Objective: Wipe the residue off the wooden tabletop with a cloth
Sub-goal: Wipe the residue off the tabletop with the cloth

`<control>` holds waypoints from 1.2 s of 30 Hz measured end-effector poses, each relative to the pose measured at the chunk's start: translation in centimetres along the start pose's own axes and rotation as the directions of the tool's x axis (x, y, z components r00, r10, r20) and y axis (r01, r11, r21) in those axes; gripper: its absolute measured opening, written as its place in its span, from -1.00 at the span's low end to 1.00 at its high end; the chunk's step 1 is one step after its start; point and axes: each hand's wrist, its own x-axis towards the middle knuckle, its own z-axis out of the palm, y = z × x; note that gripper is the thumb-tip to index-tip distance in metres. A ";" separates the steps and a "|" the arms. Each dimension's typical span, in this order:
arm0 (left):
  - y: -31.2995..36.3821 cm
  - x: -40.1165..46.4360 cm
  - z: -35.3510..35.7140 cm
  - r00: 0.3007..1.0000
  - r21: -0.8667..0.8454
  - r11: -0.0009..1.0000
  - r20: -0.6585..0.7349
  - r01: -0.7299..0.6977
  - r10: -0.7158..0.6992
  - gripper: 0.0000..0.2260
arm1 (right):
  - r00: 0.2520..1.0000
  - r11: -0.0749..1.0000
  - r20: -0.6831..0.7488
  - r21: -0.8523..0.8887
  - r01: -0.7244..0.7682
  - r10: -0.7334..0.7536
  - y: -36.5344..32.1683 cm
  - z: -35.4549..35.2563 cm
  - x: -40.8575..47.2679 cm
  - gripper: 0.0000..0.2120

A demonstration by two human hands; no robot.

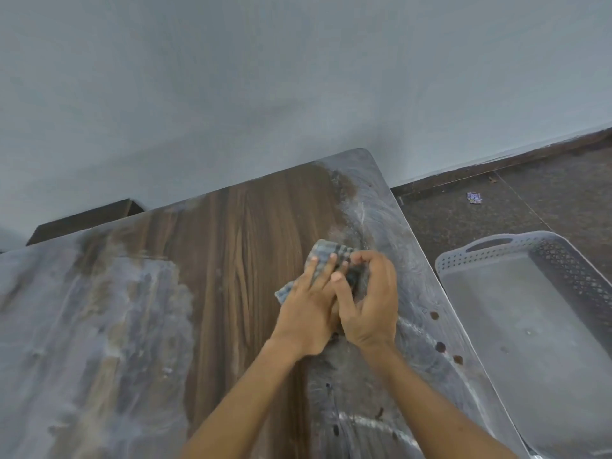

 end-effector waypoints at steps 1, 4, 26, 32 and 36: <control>-0.6 0.0 -0.6 0.998 -0.052 0.996 0.005 0.069 -0.069 -0.50 | 1.000 1.000 -0.008 0.007 -0.018 0.018 0.2 0.1 0.0 -0.62; -1.7 1.0 -2.3 0.964 -0.185 0.953 -0.069 0.239 -0.255 -0.46 | 0.999 0.999 -0.024 0.024 -0.046 0.047 0.6 0.2 -0.1 -0.62; 4.9 -6.7 -1.0 0.889 -0.189 0.873 0.001 0.449 -0.457 -0.49 | 0.981 0.990 -0.158 0.098 -0.100 0.114 0.4 0.2 0.0 -0.74; 1.8 2.9 -2.5 0.866 -0.220 0.843 0.017 0.490 -0.499 -0.51 | 0.982 0.993 -0.185 0.112 -0.019 0.040 0.7 0.3 0.1 -0.76; 1.9 5.5 -2.9 0.887 -0.228 0.870 -0.051 0.436 -0.458 -0.52 | 0.972 0.990 -0.229 0.140 -0.026 0.058 0.9 0.5 -0.1 -0.74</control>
